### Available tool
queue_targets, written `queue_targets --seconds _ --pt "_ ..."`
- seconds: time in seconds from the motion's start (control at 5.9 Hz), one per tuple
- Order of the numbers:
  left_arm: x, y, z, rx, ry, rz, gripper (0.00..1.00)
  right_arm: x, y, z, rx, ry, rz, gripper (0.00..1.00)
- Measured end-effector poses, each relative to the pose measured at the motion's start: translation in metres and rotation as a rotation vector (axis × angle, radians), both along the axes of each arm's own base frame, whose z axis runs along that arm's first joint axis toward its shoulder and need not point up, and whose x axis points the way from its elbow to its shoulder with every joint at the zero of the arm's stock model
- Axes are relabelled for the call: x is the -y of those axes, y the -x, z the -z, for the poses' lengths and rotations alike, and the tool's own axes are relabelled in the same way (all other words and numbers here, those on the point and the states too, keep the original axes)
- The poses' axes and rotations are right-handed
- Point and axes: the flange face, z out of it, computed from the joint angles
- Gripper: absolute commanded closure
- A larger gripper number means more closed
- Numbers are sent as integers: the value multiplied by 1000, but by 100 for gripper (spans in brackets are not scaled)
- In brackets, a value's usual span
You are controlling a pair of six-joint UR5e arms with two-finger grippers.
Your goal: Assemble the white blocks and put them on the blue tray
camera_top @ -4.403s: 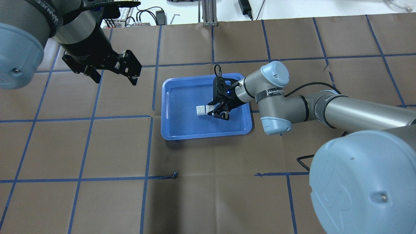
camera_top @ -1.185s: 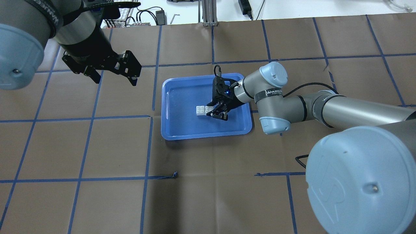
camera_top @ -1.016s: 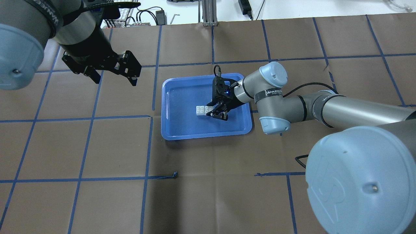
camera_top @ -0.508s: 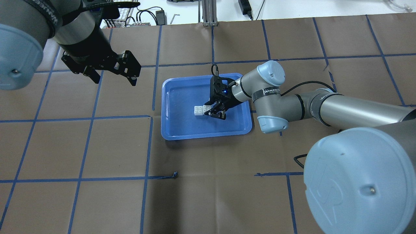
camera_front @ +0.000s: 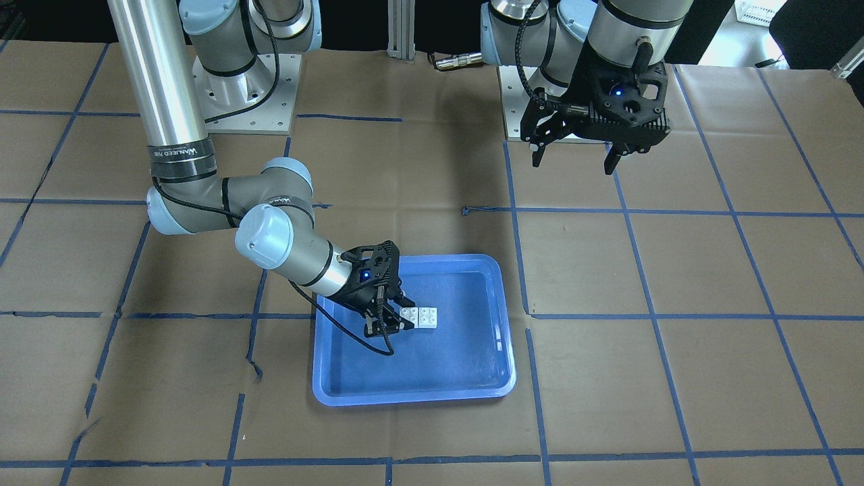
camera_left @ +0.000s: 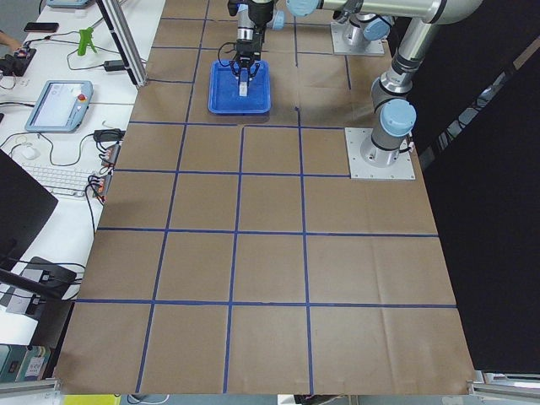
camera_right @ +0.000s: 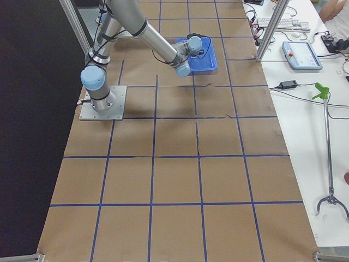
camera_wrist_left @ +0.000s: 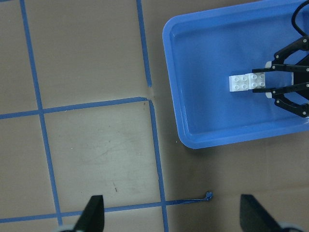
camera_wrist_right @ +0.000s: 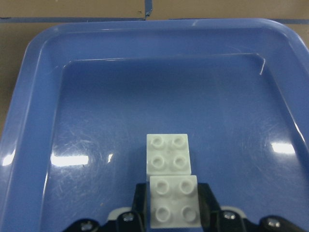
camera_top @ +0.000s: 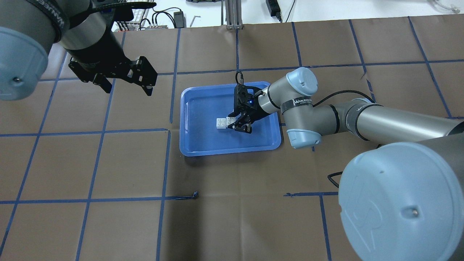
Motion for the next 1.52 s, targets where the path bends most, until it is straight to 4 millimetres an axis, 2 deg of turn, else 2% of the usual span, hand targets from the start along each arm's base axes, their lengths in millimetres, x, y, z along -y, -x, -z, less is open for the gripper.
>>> queue_targets --seconds 0.34,0.51,0.68,0.85,1.19,1.52 --pt "0 0 0 0 0 0 1 0 0 0 0 0 0 43" --pt "0 0 0 0 0 0 1 0 0 0 0 0 0 25" --pt "0 0 0 0 0 0 1 0 0 0 0 -2 2 1" --pt "0 0 0 0 0 0 1 0 0 -2 -2 -6 10 0" --pt "0 0 0 0 0 0 1 5 6 -23 -29 -16 48 0" --pt "0 0 0 0 0 0 1 5 23 -70 -159 -88 102 0"
